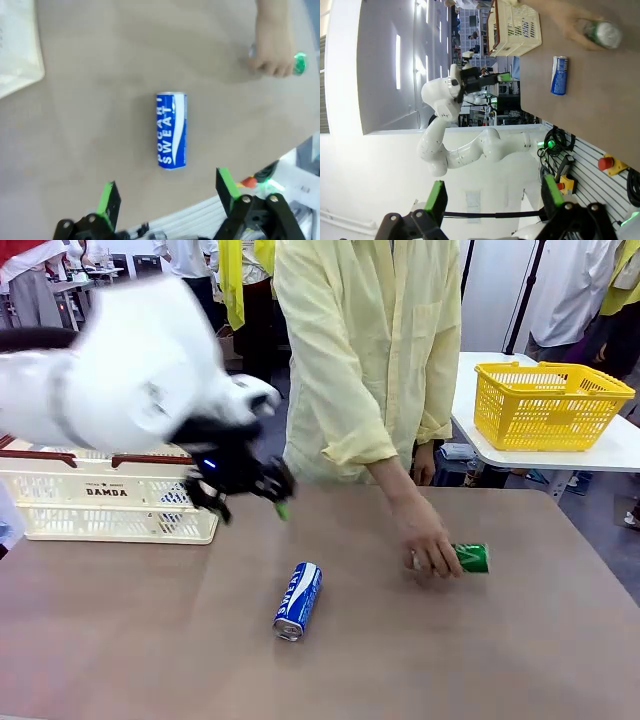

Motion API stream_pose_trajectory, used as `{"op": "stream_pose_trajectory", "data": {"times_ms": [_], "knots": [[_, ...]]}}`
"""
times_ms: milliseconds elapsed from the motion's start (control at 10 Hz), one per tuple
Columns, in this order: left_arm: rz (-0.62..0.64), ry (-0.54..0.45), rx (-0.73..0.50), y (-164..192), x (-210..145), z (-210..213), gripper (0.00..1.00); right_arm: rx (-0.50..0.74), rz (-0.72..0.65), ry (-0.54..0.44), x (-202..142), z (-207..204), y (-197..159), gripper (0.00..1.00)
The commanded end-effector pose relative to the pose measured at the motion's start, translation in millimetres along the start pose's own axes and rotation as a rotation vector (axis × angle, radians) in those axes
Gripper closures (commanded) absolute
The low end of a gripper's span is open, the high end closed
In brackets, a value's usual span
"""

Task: Place the drinks into the Shopping basket.
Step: Pick up one drink and place it into the Shopping basket.

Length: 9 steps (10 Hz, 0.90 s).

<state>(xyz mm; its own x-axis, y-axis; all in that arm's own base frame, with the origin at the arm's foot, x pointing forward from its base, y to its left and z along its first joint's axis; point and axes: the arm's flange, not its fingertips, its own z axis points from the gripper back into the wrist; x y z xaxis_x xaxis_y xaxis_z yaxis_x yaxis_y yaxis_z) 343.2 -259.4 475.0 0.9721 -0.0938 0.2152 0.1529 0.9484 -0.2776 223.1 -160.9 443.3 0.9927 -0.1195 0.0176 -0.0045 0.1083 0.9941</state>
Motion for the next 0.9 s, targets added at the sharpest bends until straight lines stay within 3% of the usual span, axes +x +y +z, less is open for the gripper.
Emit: {"op": "stream_pose_trajectory", "data": {"times_ms": [0, 200, 400, 600, 800], "knots": [[0.109, -0.039, -0.161, 123.5, -32.1, 99.9, 0.0, 0.009, -0.002, -0.003, -0.5, -0.2, 4.2, 0.0], [0.218, -0.04, -0.298, 212.9, -62.6, 143.9, 0.0, 0.009, -0.002, -0.003, -0.5, -0.2, 4.2, 0.0], [0.228, -0.032, -0.523, 271.2, -92.6, 152.4, 0.0, 0.009, -0.002, -0.003, -0.5, -0.2, 4.2, 0.0], [0.27, -0.06, -0.604, 298.2, -112.6, 150.4, 0.0, 0.009, -0.002, -0.003, -0.5, -0.2, 4.2, 0.0], [0.285, -0.035, -0.54, 277.3, -104.2, 143.5, 0.0, 0.009, -0.002, -0.003, -0.5, -0.2, 4.2, 0.0]]}}
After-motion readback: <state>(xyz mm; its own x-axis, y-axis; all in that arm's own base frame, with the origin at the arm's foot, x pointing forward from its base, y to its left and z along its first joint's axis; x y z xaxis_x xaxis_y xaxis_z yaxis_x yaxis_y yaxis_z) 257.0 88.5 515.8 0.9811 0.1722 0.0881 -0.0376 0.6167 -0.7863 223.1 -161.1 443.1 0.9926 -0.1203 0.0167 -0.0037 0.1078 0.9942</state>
